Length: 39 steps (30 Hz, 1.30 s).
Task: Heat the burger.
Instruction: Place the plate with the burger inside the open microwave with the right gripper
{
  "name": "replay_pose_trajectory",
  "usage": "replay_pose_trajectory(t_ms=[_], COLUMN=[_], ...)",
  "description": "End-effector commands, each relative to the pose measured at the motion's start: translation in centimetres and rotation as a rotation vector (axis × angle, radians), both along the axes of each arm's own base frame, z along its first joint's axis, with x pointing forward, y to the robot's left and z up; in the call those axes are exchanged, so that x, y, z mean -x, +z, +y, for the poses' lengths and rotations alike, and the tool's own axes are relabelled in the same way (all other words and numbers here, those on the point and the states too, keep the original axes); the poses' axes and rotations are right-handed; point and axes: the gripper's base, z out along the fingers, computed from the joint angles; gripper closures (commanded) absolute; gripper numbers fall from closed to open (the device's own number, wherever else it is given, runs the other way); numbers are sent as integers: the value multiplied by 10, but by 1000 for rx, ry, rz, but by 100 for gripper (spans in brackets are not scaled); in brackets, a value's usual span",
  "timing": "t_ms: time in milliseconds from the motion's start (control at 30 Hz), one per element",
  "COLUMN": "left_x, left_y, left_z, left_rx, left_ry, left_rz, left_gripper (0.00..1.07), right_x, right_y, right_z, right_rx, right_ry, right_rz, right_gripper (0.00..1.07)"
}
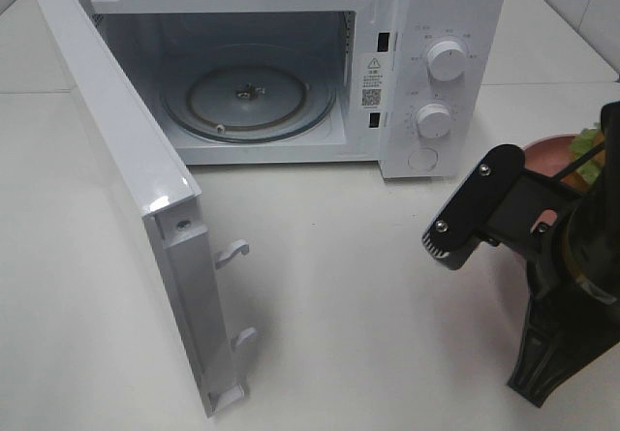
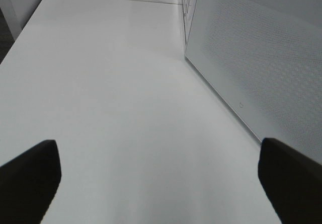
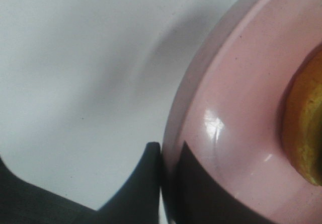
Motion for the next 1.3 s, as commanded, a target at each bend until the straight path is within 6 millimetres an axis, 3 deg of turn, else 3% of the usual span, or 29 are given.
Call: replay_pose_trajectory(t_ms=[33,400,800,1300], left_x=[2,2,2,2], left_y=[1,1,1,1], left_z=[0,0,0,0], left_rx=[3,3,3,3], left_ry=[3,3,3,3], left_rz=[-33,-33,-33,-33], left_gripper=[6,6,6,6], right_x=[5,28,29,25], right_y=[4,4,4,6], right_z=[4,24,25,33], right_rx=[51,64,69,154], right_ry=[83,258,267,577], right_rz=[-38,-36,-38,-41], right_gripper=[107,107,106,105])
